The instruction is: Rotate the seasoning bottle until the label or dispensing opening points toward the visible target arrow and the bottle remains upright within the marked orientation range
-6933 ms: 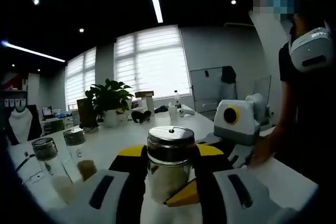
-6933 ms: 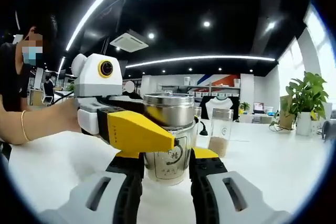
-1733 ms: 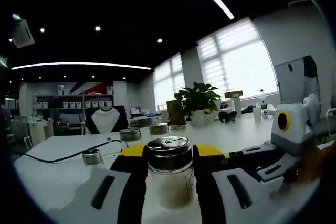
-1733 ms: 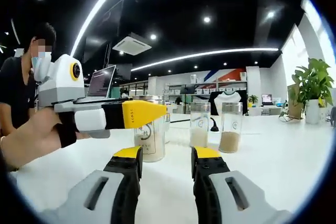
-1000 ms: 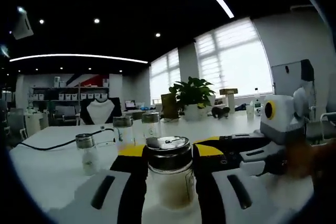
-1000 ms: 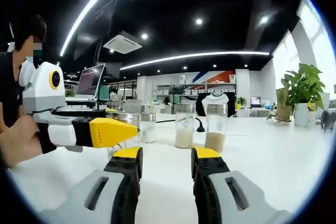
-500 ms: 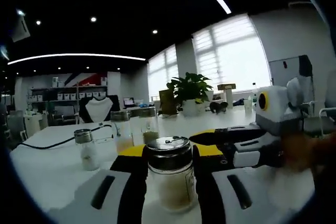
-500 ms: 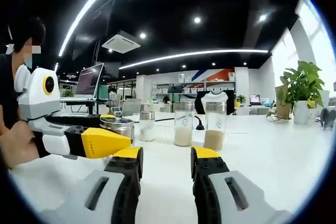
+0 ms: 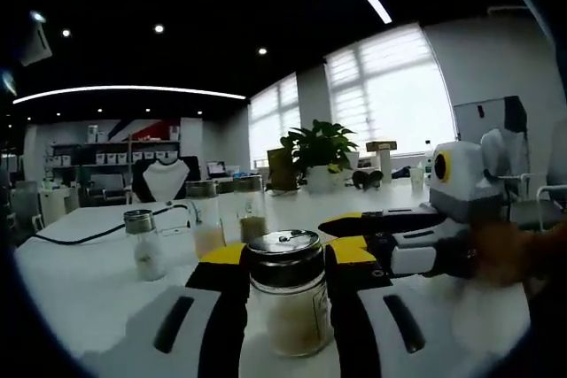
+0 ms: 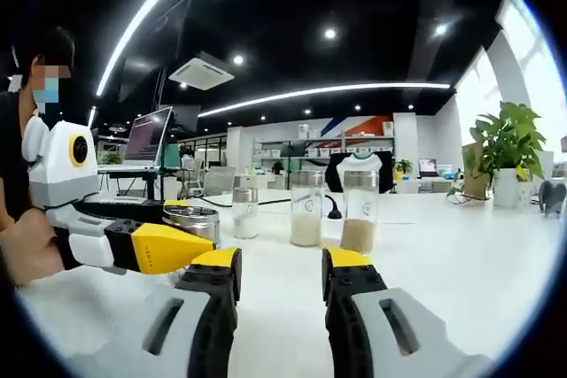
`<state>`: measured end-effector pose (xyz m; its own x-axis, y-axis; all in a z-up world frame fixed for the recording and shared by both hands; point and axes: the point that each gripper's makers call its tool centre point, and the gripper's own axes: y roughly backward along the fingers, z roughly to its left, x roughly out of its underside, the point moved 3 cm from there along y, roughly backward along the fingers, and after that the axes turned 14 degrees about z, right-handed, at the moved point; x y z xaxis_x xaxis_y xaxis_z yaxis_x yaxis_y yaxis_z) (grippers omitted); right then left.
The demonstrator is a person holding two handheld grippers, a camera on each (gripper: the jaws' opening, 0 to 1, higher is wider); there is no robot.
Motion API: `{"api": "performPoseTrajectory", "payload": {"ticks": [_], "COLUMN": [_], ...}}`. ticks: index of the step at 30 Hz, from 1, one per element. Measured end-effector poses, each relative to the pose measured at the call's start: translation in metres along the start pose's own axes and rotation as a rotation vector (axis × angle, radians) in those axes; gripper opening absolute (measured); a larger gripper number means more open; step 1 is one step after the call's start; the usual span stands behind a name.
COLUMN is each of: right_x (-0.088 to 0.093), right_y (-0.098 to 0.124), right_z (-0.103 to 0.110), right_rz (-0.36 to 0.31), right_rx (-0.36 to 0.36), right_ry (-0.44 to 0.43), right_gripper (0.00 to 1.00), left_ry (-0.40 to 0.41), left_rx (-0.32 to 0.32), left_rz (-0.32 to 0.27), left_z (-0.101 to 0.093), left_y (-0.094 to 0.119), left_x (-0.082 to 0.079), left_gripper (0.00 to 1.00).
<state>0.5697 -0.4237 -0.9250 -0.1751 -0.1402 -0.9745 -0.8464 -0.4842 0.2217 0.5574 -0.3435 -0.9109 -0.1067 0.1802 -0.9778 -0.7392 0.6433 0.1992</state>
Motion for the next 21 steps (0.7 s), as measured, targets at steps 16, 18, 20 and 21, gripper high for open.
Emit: {"api": "performPoseTrajectory", "payload": {"ticks": [16,18,20,21], "right_x": [-0.0001,-0.0001,-0.0001,0.0000], "right_y": [0.0001,0.0000,-0.0001,-0.0001], "right_z": [-0.0001,-0.0003,-0.0006,-0.0007], "right_rz": [0.000,0.001,0.001,0.001], "right_rx": [-0.003,-0.002,-0.003,-0.004], "right_ry": [-0.010,-0.011,-0.015,-0.015], "right_gripper": [0.34,0.34,0.35,0.35], "left_ry": [-0.031,-0.020,-0.012,0.001], "left_rx": [0.007,0.009,0.023,0.028], "left_rz": [-0.013,-0.009,-0.004,-0.001], "left_z": [-0.0001,0.0013,0.0015,0.0019], "left_y": [0.0063,0.0070,0.0073,0.0074], "left_x": [0.0021,0.0018,0.0011,0.0009], "left_gripper": [0.36,0.36,0.36,0.36]}}
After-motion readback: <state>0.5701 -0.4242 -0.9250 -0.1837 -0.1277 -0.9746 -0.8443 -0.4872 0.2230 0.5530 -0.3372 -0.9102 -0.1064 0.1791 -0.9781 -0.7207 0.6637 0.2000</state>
